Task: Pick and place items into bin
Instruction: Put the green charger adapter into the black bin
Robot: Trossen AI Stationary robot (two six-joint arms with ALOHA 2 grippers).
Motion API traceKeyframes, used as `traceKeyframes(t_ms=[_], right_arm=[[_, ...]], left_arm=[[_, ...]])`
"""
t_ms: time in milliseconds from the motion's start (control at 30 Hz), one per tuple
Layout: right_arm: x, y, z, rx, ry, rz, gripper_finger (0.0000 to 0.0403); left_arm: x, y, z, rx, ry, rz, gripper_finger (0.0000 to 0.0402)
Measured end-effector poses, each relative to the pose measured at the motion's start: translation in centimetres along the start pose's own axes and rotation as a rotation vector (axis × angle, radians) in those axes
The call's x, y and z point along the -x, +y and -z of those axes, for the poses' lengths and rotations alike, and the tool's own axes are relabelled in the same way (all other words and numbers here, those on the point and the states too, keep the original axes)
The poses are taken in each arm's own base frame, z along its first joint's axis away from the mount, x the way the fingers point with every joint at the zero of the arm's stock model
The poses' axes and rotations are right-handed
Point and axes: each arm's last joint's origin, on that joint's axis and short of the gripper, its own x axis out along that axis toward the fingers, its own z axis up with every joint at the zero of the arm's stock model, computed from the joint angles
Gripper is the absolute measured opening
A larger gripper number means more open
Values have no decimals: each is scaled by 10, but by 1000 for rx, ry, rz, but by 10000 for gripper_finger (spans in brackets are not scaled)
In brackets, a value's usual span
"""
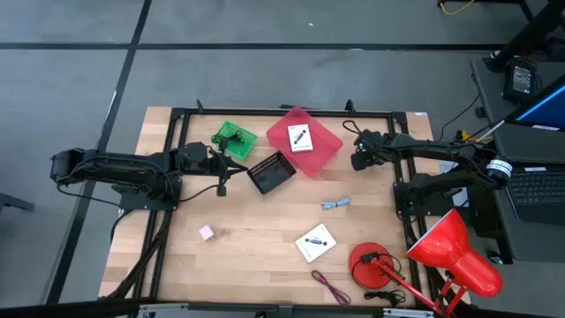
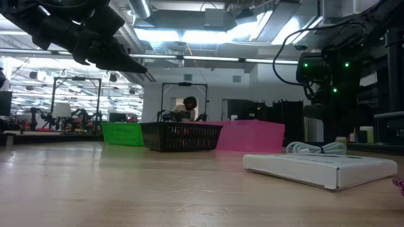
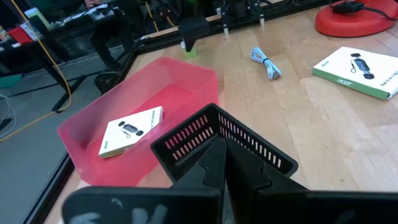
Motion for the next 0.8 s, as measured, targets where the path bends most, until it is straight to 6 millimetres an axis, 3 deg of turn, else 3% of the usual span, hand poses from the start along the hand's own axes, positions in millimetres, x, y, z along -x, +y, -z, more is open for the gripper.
traceKeyframes(t_ms=[367,800], right_arm=[[8,13,1,130,38,-131,121],[48,58,7,402,-90,-338,120]], left_arm=[[0,0,0,0,0,-3,4],[0,1,0,12,13,-44,4]])
